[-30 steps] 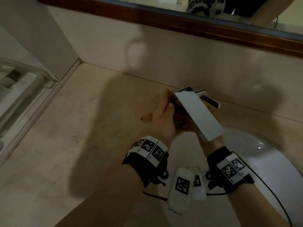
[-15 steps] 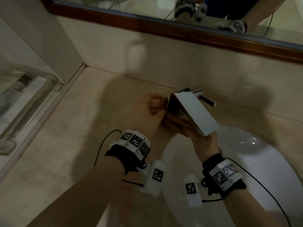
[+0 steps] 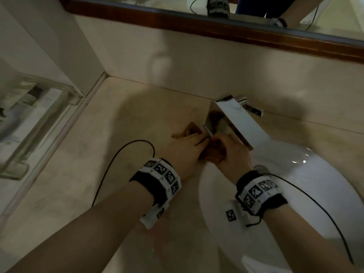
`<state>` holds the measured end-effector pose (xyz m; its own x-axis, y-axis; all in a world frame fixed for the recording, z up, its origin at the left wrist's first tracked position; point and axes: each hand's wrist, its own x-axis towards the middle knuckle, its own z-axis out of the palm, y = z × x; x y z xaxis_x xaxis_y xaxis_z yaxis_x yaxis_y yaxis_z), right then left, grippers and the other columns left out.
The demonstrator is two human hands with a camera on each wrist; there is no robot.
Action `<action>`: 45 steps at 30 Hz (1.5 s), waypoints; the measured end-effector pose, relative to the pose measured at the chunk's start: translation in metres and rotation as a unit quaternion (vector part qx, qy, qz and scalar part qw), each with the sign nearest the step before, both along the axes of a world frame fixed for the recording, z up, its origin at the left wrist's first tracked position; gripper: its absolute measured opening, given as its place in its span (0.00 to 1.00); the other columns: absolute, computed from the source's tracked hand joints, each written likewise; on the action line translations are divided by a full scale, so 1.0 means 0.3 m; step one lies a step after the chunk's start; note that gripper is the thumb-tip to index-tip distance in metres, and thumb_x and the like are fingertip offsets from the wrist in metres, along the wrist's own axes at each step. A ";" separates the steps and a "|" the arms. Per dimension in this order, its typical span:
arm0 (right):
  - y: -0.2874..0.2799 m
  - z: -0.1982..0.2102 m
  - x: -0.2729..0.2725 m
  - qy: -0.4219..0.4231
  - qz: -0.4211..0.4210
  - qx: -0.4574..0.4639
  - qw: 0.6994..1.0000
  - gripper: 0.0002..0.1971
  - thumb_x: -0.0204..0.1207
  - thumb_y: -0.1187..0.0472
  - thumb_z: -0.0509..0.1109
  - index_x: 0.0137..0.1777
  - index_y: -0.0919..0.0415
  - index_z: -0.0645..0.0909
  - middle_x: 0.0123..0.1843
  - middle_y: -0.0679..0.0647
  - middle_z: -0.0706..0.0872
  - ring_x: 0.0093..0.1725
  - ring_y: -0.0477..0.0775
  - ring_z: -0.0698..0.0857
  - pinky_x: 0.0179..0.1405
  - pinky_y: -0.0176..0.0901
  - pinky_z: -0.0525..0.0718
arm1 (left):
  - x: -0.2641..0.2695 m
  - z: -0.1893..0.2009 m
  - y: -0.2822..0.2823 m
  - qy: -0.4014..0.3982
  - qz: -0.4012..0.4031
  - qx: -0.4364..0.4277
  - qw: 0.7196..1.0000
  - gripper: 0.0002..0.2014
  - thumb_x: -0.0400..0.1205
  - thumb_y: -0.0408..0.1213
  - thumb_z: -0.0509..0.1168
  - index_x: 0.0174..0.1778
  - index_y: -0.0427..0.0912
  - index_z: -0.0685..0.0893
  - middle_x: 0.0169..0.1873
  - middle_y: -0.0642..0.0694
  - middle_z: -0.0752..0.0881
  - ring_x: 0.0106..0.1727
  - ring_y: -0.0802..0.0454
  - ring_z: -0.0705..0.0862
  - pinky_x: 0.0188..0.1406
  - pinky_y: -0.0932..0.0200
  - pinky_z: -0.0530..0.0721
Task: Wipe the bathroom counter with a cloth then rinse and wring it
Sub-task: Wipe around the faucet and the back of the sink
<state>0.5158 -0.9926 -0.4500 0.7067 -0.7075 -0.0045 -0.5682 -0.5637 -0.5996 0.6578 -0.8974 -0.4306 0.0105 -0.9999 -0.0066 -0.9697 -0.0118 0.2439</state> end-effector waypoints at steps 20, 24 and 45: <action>0.159 0.101 0.000 -0.160 -0.111 0.193 0.962 0.20 0.73 0.72 0.63 0.56 0.50 0.87 0.52 0.60 0.87 0.43 0.63 0.88 0.41 0.57 0.90 | 0.079 0.095 0.107 -0.122 0.078 0.120 0.982 0.39 0.74 0.60 0.66 0.80 0.55 0.60 0.75 0.54 0.70 0.68 0.47 0.74 0.63 0.47 0.66; 0.218 0.123 0.036 -0.132 -0.063 0.157 0.977 0.19 0.77 0.64 0.64 0.67 0.54 0.82 0.78 0.61 0.71 0.73 0.65 0.74 0.72 0.58 0.76 | 0.029 0.067 0.119 -0.087 0.167 0.070 0.980 0.32 0.74 0.62 0.63 0.73 0.53 0.69 0.67 0.51 0.78 0.60 0.47 0.79 0.59 0.49 0.73; 0.435 0.357 0.536 0.000 0.070 0.028 0.997 0.15 0.86 0.47 0.55 0.44 0.54 0.75 0.33 0.48 0.79 0.34 0.54 0.80 0.30 0.43 0.74 | 0.560 0.313 0.572 0.272 0.394 -0.074 0.875 0.05 0.80 0.33 0.66 0.48 0.46 0.86 0.42 0.46 0.87 0.46 0.47 0.85 0.48 0.53 0.83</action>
<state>0.6767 -0.8619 -0.3431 0.7988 -0.6001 -0.0412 -0.4860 -0.6036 -0.6320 0.8259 -0.7259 -0.3365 0.7326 -0.6739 -0.0958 -0.4151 -0.5540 0.7217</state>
